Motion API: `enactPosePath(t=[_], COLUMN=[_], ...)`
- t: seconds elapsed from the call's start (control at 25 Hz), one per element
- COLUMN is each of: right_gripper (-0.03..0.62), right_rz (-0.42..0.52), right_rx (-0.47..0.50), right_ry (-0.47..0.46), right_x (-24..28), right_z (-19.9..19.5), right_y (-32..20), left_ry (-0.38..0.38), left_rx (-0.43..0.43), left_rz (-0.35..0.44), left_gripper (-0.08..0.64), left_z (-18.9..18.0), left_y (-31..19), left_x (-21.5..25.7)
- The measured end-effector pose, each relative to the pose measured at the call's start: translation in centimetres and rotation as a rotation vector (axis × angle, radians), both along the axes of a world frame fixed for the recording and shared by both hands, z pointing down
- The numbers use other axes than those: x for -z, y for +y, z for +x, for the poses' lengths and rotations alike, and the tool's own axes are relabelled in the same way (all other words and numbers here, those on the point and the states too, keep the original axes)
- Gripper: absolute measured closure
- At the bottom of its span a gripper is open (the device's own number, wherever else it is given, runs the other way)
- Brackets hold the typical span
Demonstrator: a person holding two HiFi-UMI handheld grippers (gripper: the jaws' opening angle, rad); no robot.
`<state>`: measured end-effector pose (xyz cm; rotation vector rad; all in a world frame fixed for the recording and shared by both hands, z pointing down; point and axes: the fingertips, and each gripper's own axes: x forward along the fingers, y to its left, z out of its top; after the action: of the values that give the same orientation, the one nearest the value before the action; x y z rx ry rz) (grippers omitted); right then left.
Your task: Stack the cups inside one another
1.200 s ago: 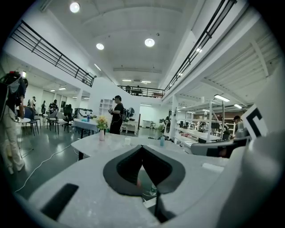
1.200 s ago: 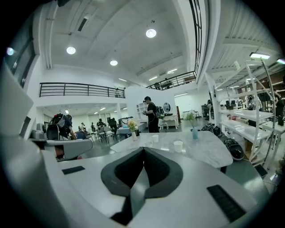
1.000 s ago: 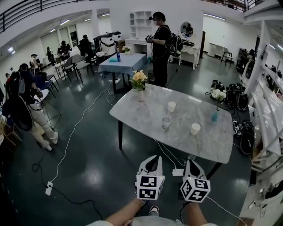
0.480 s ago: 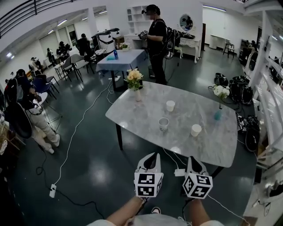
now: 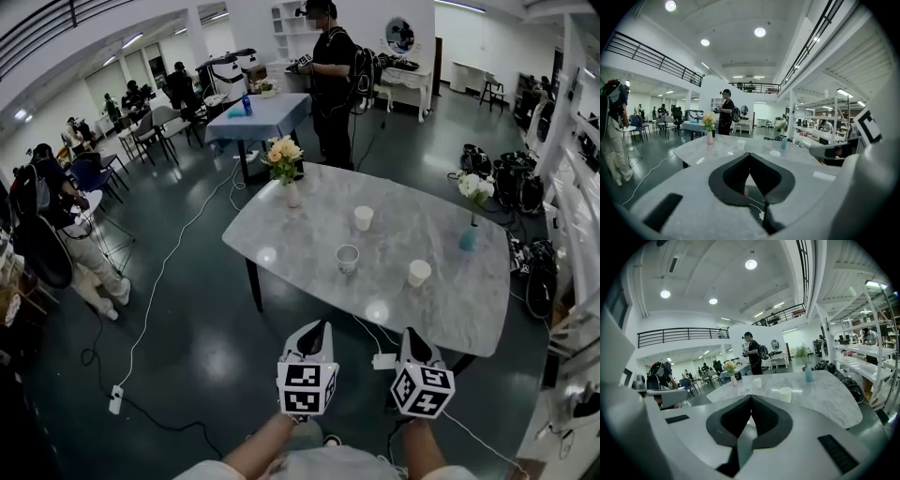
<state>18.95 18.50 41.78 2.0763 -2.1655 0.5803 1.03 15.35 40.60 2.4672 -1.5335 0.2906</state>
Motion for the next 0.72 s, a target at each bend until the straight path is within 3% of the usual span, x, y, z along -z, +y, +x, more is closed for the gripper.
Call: enactPosePath(t=[0.28, 0.72], right_gripper=[0.584, 0.584], right_rz=[0.002, 0.052], right_rx=[-0.035, -0.093], right_ry=[0.019, 0.01], right_x=[0.0, 1.6], right_z=[0.8, 1.3], right_y=[-2.4, -11.4], left_ry=[0.037, 0.053], left_rx=[0.025, -0.037], left_rz=[0.0, 0.033], left_gripper=[0.565, 0.565], left_z=[-1.5, -0.4], left_y=[-3.1, -13.0], left_x=[-0.6, 0.6])
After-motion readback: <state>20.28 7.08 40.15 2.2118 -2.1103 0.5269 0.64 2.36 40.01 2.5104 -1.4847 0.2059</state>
